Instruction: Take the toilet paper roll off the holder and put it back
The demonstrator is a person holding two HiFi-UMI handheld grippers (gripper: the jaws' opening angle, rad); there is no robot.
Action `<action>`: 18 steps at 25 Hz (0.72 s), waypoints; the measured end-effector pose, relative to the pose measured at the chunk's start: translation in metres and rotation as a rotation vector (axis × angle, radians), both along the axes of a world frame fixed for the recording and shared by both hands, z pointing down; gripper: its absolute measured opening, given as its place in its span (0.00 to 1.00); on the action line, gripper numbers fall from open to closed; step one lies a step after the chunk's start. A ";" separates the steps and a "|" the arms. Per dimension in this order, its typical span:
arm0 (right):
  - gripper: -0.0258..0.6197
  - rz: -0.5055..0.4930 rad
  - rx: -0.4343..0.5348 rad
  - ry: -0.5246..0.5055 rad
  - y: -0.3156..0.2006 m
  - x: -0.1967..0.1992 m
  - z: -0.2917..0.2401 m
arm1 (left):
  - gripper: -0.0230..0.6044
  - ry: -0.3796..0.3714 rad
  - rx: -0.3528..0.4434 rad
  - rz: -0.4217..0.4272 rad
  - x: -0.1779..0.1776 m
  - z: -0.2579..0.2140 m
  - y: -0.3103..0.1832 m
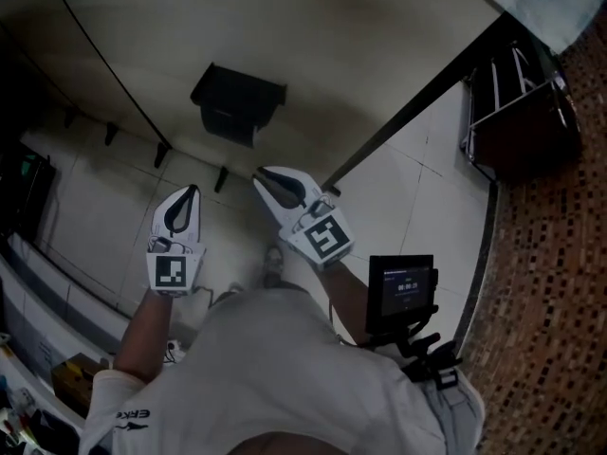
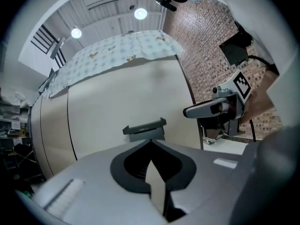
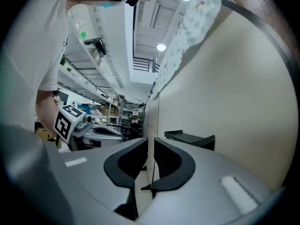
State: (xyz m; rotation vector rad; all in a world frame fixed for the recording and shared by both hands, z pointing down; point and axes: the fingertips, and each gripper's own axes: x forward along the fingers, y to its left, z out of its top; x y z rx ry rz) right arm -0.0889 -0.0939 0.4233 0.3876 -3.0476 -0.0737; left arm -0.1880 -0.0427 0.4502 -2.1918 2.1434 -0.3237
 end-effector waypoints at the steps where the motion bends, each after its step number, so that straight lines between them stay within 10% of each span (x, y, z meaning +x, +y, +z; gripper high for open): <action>1: 0.11 0.009 0.007 0.003 0.009 0.000 -0.002 | 0.04 0.016 0.000 0.004 0.001 -0.002 0.008; 18: 0.06 0.187 0.053 0.044 0.134 0.035 -0.011 | 0.04 0.125 0.076 0.161 0.032 -0.024 0.108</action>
